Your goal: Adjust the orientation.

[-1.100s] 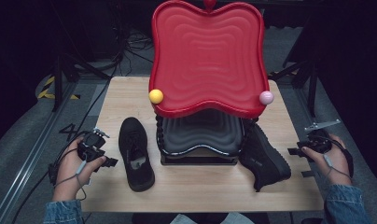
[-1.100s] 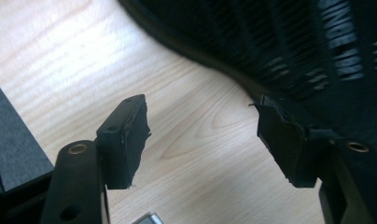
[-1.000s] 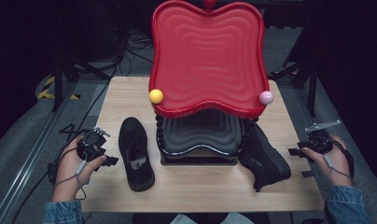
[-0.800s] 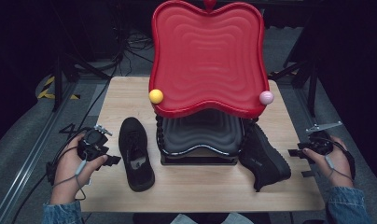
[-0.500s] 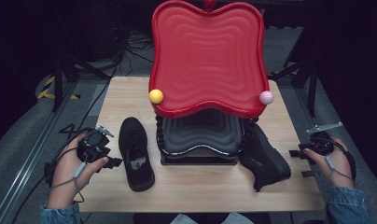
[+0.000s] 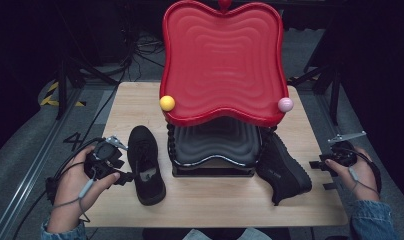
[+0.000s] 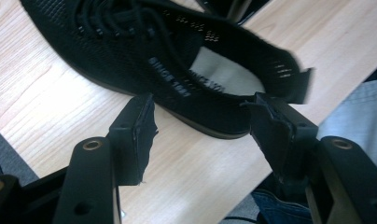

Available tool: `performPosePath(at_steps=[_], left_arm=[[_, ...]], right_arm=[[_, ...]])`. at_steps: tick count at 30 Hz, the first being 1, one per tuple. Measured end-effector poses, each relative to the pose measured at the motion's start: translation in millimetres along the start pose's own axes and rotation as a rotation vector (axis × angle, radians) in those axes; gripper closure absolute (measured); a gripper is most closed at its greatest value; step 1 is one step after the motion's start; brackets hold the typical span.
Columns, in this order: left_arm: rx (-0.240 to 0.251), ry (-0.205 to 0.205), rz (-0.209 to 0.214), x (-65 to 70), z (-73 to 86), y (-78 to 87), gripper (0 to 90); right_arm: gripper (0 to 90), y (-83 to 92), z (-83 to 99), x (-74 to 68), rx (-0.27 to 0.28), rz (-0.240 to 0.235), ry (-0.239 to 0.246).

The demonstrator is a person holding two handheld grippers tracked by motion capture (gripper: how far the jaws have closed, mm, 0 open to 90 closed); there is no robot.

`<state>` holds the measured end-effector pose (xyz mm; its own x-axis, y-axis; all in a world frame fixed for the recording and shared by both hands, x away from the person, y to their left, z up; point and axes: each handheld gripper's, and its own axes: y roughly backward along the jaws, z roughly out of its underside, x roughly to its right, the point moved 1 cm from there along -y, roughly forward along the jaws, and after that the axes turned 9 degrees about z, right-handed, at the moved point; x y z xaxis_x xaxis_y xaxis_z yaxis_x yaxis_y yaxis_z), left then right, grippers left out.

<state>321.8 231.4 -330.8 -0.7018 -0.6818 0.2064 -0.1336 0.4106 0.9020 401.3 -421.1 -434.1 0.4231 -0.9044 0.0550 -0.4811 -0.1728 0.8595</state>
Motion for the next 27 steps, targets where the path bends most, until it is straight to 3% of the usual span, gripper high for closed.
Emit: performPosePath(at_steps=[7, 13, 15, 19, 22, 23, 24, 27], left_arm=[[0.012, -0.092, 0.08, 19.1, -7.0, 1.4, 37.4], [-0.024, -0.13, 0.081, 25.4, -15.4, -10.8, 43.6], [-0.016, -0.138, 0.103, 24.4, -18.5, -15.9, 48.1], [-0.056, -0.134, 0.115, 20.8, -22.1, -28.5, 54.2], [-0.06, -0.139, 0.127, 18.5, -23.0, -34.4, 65.3], [-0.06, -0.138, 0.154, 16.9, -23.2, -36.6, 65.3], [-0.06, -0.156, 0.19, 18.4, -22.7, -37.9, 79.5], [-0.063, -0.15, 0.166, 21.4, -23.2, -37.4, 84.4]], right_arm=[[39.5, -3.1, 1.2, 0.3, -0.006, -0.006, -0.002], [39.0, -4.8, 1.3, -1.3, -0.01, -0.013, 0.005], [39.0, -5.2, 1.4, -2.0, -0.013, -0.017, 0.003], [39.0, -5.6, 1.9, -1.8, -0.011, -0.022, 0.003], [39.0, -5.5, 2.1, -1.6, -0.012, -0.022, 0.005], [39.0, -5.4, 2.1, -1.7, -0.012, -0.023, 0.006], [38.9, -6.4, 2.0, -2.2, -0.01, -0.029, 0.011], [38.8, -8.8, 2.3, -3.4, -0.016, -0.035, 0.02]])
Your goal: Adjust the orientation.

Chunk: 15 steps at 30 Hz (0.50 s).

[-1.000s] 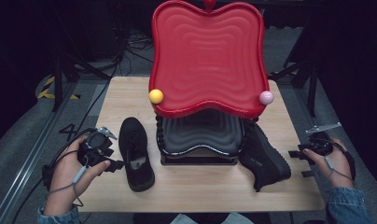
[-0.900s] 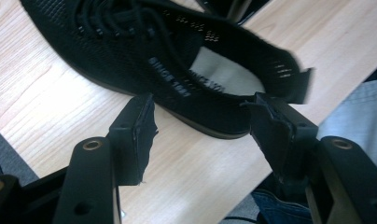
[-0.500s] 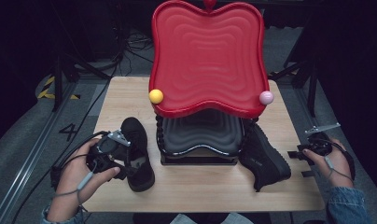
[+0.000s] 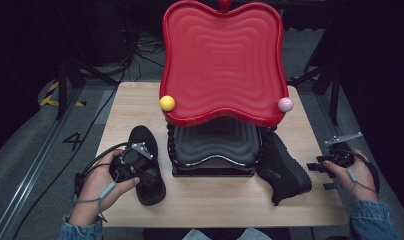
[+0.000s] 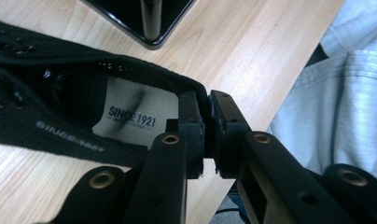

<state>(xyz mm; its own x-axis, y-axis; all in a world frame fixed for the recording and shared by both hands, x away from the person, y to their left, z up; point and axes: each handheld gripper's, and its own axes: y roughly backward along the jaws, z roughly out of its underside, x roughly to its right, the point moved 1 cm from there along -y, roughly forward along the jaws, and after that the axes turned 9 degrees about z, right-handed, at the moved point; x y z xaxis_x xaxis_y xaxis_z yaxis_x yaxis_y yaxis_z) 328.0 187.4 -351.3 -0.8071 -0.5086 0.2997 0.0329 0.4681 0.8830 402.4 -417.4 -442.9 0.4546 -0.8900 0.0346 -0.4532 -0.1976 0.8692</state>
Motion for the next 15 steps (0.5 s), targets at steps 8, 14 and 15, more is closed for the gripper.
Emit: performPosePath(at_steps=[8, 14, 15], left_arm=[[0.006, -0.01, -0.005, 6.9, -9.5, -5.8, 84.6], [0.007, 0.023, 0.007, 6.4, -16.6, -12.6, 75.9], [0.001, 0.032, 0.001, 5.1, -17.0, -14.3, 69.4]], right_arm=[[38.7, -1.1, -1.0, -1.7, -0.003, 0.002, 0.006], [38.1, -3.2, -1.6, -3.9, -0.01, 0.0, 0.012], [38.0, -3.5, -1.6, -4.1, -0.009, -0.001, 0.012]])
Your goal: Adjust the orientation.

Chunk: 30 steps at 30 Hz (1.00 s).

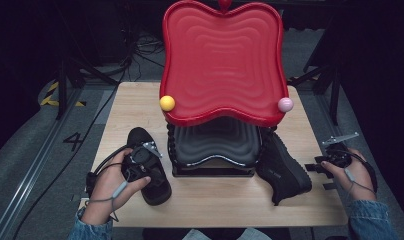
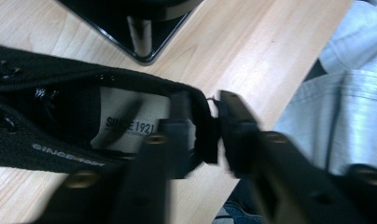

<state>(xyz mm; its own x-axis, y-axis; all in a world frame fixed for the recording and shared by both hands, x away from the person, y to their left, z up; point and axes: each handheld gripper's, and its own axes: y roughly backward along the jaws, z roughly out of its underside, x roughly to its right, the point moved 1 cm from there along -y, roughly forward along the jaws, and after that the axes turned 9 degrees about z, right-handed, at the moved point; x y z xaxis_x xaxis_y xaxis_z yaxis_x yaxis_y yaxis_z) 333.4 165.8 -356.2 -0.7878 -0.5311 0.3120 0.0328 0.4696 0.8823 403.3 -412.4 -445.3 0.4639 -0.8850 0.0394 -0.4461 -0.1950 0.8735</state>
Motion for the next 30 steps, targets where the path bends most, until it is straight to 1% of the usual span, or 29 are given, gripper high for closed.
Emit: performPosePath(at_steps=[1, 2, 3, 4, 5, 7, 8, 9, 12, 13, 14, 15, 16, 18, 20, 21, 22, 23, 24, 25, 26, 28, 30], left_arm=[[-0.01, 0.011, 0.01, -1.8, -0.2, -3.3, 64.8], [-0.023, 0.02, 0.021, -2.6, -0.3, -6.8, 62.7], [-0.06, 0.037, 0.009, -4.8, -1.0, -13.5, 61.2], [-0.065, 0.036, 0.013, -6.3, -1.6, -16.8, 60.0], [-0.074, 0.032, 0.011, -8.2, -2.6, -20.4, 60.1], [-0.086, 0.043, 0.024, -10.1, -3.7, -26.9, 60.4], [-0.095, 0.041, 0.018, -11.8, -4.4, -29.6, 60.4], [-0.106, 0.05, 0.027, -13.1, -4.7, -32.5, 60.7], [-0.117, 0.054, 0.025, -17.5, -5.0, -40.2, 62.4], [-0.129, 0.056, 0.027, -19.1, -4.8, -42.5, 63.8], [-0.129, 0.061, 0.027, -19.3, -4.5, -44.2, 65.9], [-0.134, 0.07, 0.039, -19.2, -4.6, -46.8, 66.5], [-0.146, 0.062, 0.035, -19.7, -5.1, -49.1, 68.1], [-0.159, 0.068, 0.038, -19.7, -5.8, -54.2, 69.2], [-0.16, 0.087, 0.053, -20.4, -6.4, -57.4, 70.5], [-0.16, 0.087, 0.053, -20.4, -6.4, -57.4, 70.4], [-0.155, 0.099, 0.062, -21.5, -6.6, -59.5, 70.4], [-0.178, 0.113, 0.048, -19.6, -7.2, -63.8, 69.0], [-0.178, 0.119, 0.032, -17.9, -7.6, -64.0, 68.9], [-0.18, 0.125, 0.023, -16.7, -7.9, -64.3, 68.9], [-0.176, 0.127, 0.018, -17.0, -8.1, -64.6, 68.8], [-0.167, 0.132, 0.022, -17.3, -7.2, -64.8, 68.9], [-0.162, 0.131, 0.01, -15.9, -6.3, -65.3, 68.9]], right_arm=[[37.9, 0.0, 0.0, 0.1, 0.0, 0.0, 0.0], [37.6, 0.0, 0.1, 0.2, 0.001, 0.001, -0.001], [37.0, 0.1, 0.2, 0.2, 0.001, 0.0, -0.002], [36.7, 0.0, 0.3, 0.4, 0.003, 0.0, -0.001], [36.7, -0.2, 0.4, 0.5, 0.004, -0.002, -0.002], [36.6, -0.1, 0.6, 0.7, 0.002, -0.002, 0.0], [36.6, -0.2, 0.7, 0.9, 0.002, -0.001, 0.0], [36.6, -0.3, 0.7, 1.0, 0.002, -0.001, 0.0], [36.6, -0.8, 0.8, 0.8, 0.002, -0.003, 0.001], [36.6, -0.9, 0.7, 0.7, 0.002, -0.003, 0.001], [36.6, -1.2, 0.7, 0.7, 0.002, -0.003, 0.004], [36.5, -1.2, 0.7, 0.7, 0.001, -0.002, 0.005], [36.6, -1.2, 0.7, 0.6, 0.001, -0.003, 0.008], [36.6, -1.3, 0.7, 0.6, 0.001, -0.003, 0.007], [36.6, -1.3, 0.6, 0.4, 0.0, -0.003, 0.007], [36.6, -1.2, 0.6, 0.3, 0.001, -0.003, 0.008], [36.6, -1.2, 0.6, 0.3, 0.001, -0.003, 0.008], [36.6, -0.9, 0.4, -0.1, 0.004, -0.002, 0.007], [36.6, -0.7, 0.3, 0.0, 0.005, -0.001, 0.007], [36.6, -0.6, 0.3, -0.1, 0.007, -0.001, 0.005], [36.5, -0.4, 0.3, 0.0, 0.007, 0.0, 0.004], [36.4, 0.0, 0.5, 0.1, 0.008, 0.001, 0.004], [36.3, 0.9, 0.4, 0.4, 0.013, 0.003, 0.004]])
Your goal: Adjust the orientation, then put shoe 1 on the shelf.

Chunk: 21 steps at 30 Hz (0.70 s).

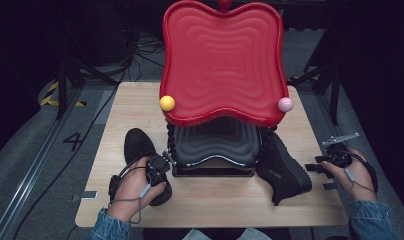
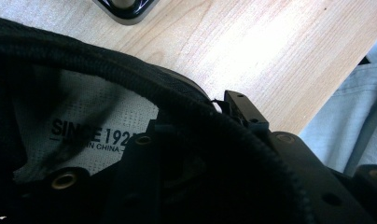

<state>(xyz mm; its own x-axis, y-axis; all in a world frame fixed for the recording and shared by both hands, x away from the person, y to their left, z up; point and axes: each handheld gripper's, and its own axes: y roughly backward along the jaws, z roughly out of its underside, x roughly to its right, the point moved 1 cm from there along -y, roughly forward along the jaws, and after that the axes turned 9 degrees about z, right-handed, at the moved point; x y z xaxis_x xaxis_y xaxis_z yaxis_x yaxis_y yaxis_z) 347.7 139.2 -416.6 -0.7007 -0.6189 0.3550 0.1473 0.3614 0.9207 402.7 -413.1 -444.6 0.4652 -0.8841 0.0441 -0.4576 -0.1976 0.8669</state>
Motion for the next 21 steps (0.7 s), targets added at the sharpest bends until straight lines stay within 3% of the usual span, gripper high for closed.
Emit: performPosePath(at_steps=[9, 18, 21], left_arm=[[-0.003, -0.004, -0.007, 2.4, 1.1, -0.8, 69.5], [0.037, 0.015, 0.044, -0.8, 6.1, 1.8, 76.4], [0.027, 0.02, 0.006, 8.4, 5.6, 1.0, 81.8]], right_arm=[[37.2, -0.5, 1.1, 1.3, 0.006, 0.016, 0.016], [39.3, 0.4, 4.0, 2.1, 0.011, 0.003, 0.013], [39.4, 0.7, 4.7, 2.5, 0.008, 0.0, 0.014]])
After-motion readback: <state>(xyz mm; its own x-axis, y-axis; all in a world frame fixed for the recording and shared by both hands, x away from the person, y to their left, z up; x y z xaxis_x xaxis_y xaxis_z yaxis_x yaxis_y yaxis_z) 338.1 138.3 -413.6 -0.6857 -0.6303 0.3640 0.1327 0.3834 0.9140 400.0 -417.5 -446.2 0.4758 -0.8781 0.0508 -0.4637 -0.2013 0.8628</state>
